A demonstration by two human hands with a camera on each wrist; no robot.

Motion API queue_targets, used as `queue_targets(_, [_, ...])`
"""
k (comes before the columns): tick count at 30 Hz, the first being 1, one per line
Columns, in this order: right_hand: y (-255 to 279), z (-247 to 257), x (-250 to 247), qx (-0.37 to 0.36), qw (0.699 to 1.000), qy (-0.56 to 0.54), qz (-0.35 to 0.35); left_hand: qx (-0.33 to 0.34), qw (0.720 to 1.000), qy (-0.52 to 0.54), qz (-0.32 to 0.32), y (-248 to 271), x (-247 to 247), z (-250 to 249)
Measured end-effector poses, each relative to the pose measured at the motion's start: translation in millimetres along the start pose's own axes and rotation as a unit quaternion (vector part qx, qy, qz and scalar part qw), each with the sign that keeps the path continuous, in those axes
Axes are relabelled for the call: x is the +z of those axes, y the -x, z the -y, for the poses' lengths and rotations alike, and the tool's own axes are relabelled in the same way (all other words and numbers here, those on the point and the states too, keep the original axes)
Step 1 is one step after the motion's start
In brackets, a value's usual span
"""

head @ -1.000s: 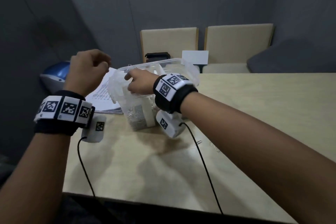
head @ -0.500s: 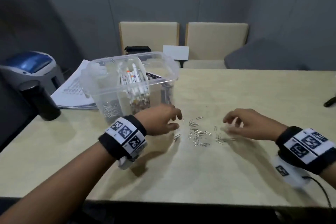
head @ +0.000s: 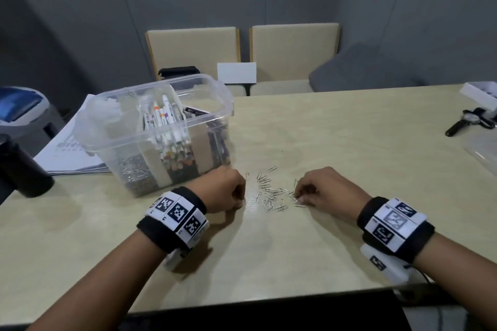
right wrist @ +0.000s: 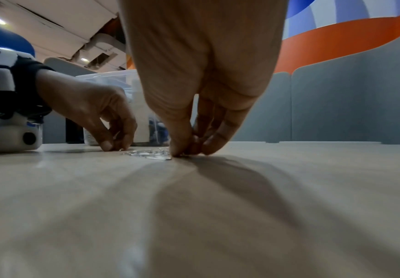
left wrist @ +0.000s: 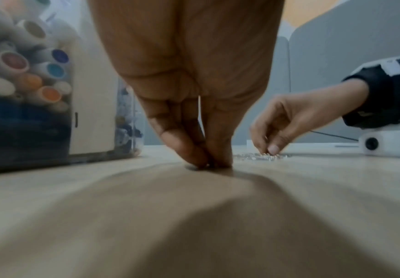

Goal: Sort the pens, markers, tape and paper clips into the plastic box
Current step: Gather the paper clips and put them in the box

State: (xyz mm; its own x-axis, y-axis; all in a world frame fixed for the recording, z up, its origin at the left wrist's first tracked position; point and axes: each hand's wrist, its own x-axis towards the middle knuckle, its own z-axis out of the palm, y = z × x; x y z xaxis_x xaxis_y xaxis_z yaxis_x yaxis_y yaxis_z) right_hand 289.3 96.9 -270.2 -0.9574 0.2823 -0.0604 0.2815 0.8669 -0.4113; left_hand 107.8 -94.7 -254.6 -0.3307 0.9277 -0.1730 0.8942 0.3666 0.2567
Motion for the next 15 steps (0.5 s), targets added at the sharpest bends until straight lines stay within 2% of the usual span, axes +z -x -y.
queue_targets(6, [-8,22,1,-0.013,0.999,-0.005,-0.044,0.011,1.000,-0.013,-0.026,8,9,-1])
queue_targets(10, [-4,14,4,-0.041,0.997,0.018,0.065,0.029,0.999,-0.001,-0.043,4,14,-5])
queue_targets(11, [-5,13,6,-0.048,0.996,0.029,0.072,0.030,0.998,0.001,-0.052,2,13,-6])
queue_targets(15, [-12,15,5,-0.043,0.999,0.012,0.025,0.000,0.994,0.029,-0.105,-9,6,-8])
